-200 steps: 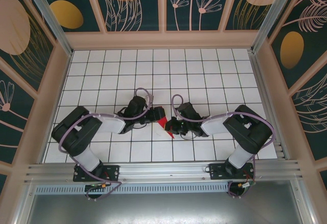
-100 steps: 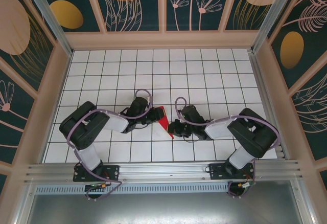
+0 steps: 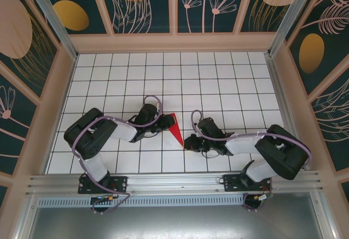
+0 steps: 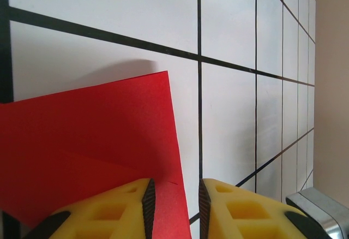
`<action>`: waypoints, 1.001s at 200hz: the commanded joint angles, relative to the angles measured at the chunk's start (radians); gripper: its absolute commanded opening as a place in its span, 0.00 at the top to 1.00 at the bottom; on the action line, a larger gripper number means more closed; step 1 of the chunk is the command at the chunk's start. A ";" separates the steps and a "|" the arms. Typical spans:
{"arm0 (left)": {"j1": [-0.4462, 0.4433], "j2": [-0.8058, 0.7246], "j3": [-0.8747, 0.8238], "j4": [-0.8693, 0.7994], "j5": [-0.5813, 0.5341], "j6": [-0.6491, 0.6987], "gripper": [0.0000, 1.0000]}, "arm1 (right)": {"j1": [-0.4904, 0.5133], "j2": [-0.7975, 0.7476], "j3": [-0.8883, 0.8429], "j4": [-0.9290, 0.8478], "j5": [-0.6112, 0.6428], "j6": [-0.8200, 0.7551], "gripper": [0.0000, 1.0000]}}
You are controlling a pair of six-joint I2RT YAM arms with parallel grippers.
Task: Fold a paper plane with a square sheet of paper (pick it up from the middle)
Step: Fold the wing for the fifth time at the center of the table.
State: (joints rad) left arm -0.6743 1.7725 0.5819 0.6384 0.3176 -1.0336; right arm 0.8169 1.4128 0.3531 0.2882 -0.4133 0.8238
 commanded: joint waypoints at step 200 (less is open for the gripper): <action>0.009 0.051 0.022 -0.214 -0.092 0.076 0.68 | 0.071 0.066 0.077 -0.235 0.034 -0.076 0.89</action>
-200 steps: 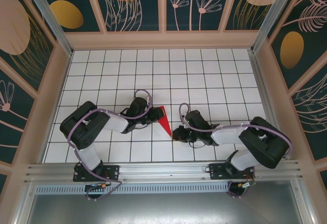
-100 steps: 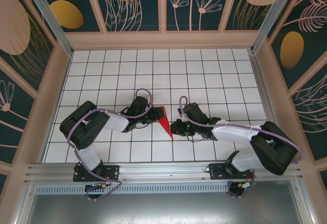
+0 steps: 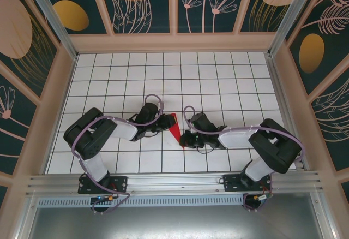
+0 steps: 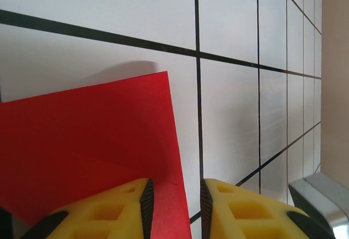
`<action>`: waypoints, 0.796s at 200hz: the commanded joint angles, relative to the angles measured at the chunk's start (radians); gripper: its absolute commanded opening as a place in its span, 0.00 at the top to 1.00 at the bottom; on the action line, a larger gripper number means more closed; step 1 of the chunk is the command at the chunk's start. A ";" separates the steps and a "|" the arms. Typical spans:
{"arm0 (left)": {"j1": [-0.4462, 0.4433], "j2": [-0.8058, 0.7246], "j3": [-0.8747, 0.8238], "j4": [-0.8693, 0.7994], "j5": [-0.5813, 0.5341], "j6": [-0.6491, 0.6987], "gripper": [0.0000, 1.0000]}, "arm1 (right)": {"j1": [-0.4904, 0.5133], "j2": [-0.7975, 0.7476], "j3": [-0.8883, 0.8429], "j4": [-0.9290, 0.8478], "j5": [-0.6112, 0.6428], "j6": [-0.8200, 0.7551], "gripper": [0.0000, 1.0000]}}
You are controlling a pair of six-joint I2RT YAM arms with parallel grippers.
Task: Fold a paper plane with a square sheet of paper (pick it up from the middle)
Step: Fold the wing for the fifth time at the center of the table.
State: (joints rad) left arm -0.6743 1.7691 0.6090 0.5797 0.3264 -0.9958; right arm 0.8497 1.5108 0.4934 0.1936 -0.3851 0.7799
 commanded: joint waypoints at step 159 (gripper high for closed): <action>0.010 0.052 0.007 -0.152 -0.070 0.038 0.67 | -0.042 -0.101 0.084 -0.031 0.048 0.030 0.90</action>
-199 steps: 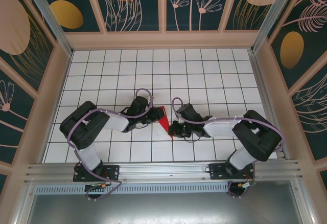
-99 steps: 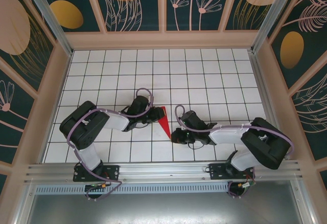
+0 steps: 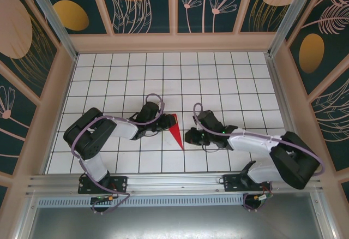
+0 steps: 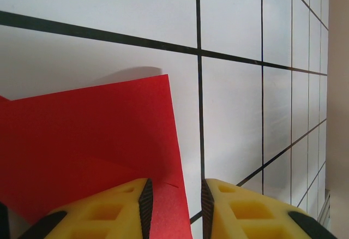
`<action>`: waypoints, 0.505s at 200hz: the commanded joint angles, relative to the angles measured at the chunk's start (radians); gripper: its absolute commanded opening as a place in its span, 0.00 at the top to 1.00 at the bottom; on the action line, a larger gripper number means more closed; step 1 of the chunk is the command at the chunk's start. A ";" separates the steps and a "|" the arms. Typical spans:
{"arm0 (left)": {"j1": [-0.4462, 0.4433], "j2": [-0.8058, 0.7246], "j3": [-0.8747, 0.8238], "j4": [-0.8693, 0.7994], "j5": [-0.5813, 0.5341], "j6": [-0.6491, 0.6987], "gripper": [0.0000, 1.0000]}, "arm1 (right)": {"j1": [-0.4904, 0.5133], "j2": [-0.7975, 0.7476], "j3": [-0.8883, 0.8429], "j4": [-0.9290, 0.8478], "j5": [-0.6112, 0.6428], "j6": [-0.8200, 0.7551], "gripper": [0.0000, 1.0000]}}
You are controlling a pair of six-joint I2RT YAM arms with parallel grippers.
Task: Fold a paper plane with a square sheet of paper (pick it up from the middle)
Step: Fold the wing for the fifth time at the center of the table.
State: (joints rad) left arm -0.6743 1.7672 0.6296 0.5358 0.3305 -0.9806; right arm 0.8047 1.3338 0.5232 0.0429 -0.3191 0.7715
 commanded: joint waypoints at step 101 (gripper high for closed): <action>0.010 0.046 -0.015 -0.112 -0.078 0.014 0.65 | 0.002 0.269 0.023 0.198 -0.092 0.044 0.90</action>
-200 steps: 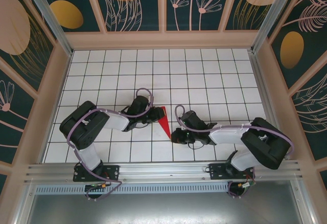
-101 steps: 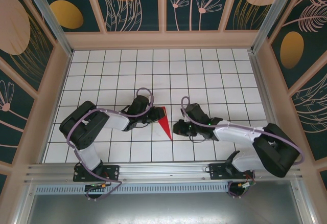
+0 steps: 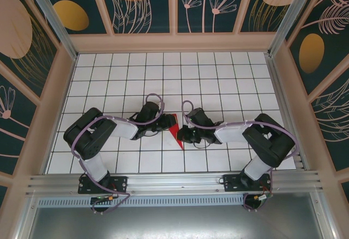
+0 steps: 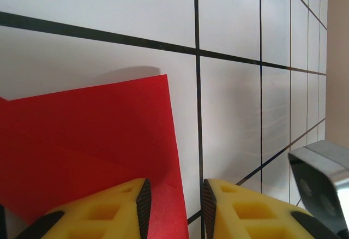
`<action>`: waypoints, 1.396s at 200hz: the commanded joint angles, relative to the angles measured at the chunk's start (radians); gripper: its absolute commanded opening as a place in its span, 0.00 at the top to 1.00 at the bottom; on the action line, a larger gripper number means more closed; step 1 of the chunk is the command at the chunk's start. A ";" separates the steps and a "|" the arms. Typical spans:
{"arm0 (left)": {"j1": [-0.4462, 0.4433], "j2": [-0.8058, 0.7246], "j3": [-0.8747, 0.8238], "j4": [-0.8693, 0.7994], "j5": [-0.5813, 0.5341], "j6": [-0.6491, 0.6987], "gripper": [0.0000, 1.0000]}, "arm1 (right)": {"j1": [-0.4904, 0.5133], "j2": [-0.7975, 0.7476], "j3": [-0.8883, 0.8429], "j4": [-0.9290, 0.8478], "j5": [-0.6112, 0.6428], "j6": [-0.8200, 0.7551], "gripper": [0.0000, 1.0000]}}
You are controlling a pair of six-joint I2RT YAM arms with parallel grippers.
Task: Fold a paper plane with a square sheet of paper (pick it up from the middle)
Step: Fold the wing for the fifth time at the center of the table.
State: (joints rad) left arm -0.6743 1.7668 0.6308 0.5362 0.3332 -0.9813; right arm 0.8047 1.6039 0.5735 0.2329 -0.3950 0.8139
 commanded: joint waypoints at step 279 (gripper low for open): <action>0.049 -0.150 0.009 -0.087 0.011 0.091 0.35 | 0.039 0.109 -0.041 -0.020 0.048 0.004 0.94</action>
State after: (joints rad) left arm -0.6277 1.6588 0.6434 0.4480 0.3073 -0.9161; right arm 0.8341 1.6791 0.5919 0.3431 -0.3943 0.8177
